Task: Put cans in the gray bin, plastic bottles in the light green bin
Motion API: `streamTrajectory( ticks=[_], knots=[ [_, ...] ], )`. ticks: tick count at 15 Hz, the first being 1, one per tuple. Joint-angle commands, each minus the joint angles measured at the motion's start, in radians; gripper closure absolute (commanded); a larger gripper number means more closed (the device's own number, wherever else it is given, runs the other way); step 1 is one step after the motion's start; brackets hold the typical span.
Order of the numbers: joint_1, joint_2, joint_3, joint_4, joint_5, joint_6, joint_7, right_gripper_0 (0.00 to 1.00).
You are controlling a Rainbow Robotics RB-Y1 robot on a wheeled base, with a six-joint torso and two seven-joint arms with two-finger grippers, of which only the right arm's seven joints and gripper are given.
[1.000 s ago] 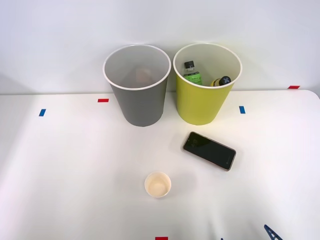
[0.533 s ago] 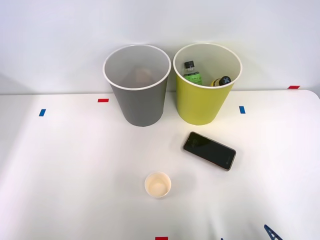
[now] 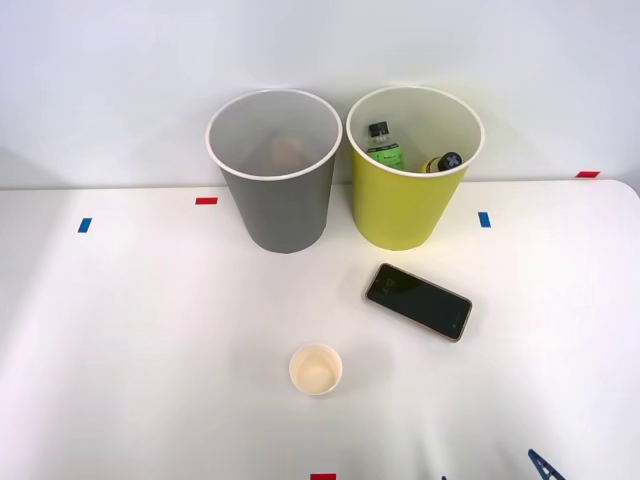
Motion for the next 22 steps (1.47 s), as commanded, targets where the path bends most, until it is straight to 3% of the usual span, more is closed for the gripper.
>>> streamTrajectory(
  ticks=[1,22],
  knots=[
    [0.000,0.000,0.000,0.000,0.000,0.000,0.000,0.00],
    [0.000,0.000,0.000,0.000,0.000,0.000,0.000,0.00]
  ],
)
